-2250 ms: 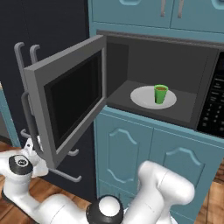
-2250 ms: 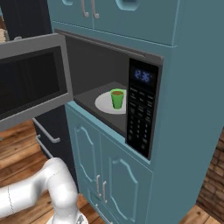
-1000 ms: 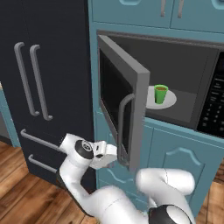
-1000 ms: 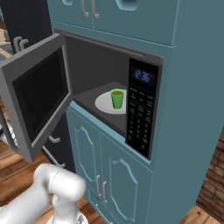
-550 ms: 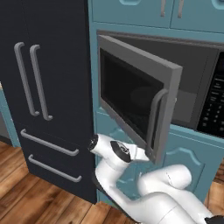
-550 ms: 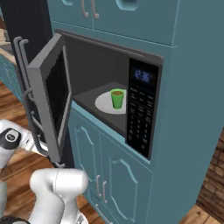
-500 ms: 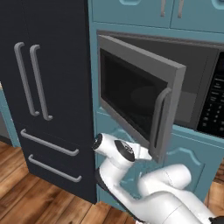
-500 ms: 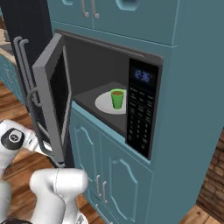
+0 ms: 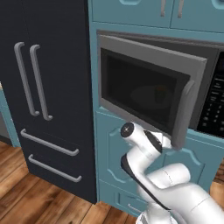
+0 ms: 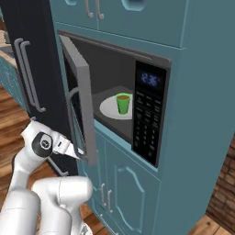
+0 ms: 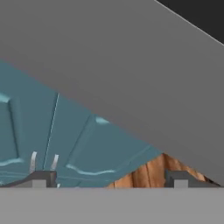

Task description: Place the microwavable item in the microwave. Then, close the microwave door and press the start button.

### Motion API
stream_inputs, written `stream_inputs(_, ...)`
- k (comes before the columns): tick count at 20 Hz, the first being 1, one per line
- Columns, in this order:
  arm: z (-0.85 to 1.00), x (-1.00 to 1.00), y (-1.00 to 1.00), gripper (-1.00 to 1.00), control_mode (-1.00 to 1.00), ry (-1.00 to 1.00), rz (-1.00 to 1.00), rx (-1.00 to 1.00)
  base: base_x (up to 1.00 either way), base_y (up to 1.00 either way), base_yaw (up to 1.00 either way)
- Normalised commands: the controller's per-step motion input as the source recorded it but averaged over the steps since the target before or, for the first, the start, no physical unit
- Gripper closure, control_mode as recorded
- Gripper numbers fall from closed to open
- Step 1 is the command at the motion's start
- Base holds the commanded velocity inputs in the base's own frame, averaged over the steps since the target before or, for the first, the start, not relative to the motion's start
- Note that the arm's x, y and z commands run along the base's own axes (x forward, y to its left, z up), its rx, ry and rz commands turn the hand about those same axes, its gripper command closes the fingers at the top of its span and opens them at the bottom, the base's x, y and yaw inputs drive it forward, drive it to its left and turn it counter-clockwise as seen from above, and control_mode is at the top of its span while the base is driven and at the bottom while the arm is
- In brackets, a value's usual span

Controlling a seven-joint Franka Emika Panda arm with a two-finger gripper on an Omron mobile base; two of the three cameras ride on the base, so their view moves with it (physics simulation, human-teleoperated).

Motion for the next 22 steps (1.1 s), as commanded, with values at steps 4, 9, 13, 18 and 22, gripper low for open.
stream_inputs(4,0.03,0.47,-0.46,-1.00,-1.00,0.13,0.22,0.00,0.00,0.00,0.00)
stream_inputs(9,0.01,0.55,-0.32,-1.00,-1.00,0.24,0.20,0.00,0.00,0.00,0.00)
stream_inputs(13,0.00,0.44,-0.34,-1.00,-1.00,0.16,0.21,-0.01,0.00,0.00,0.00)
stream_inputs(18,0.00,0.43,-0.31,-1.00,-1.00,0.10,0.25,-0.05,0.00,0.00,0.00)
stream_inputs(22,0.00,0.28,-0.29,-1.00,-1.00,0.08,0.24,-0.06,0.00,0.00,0.00)
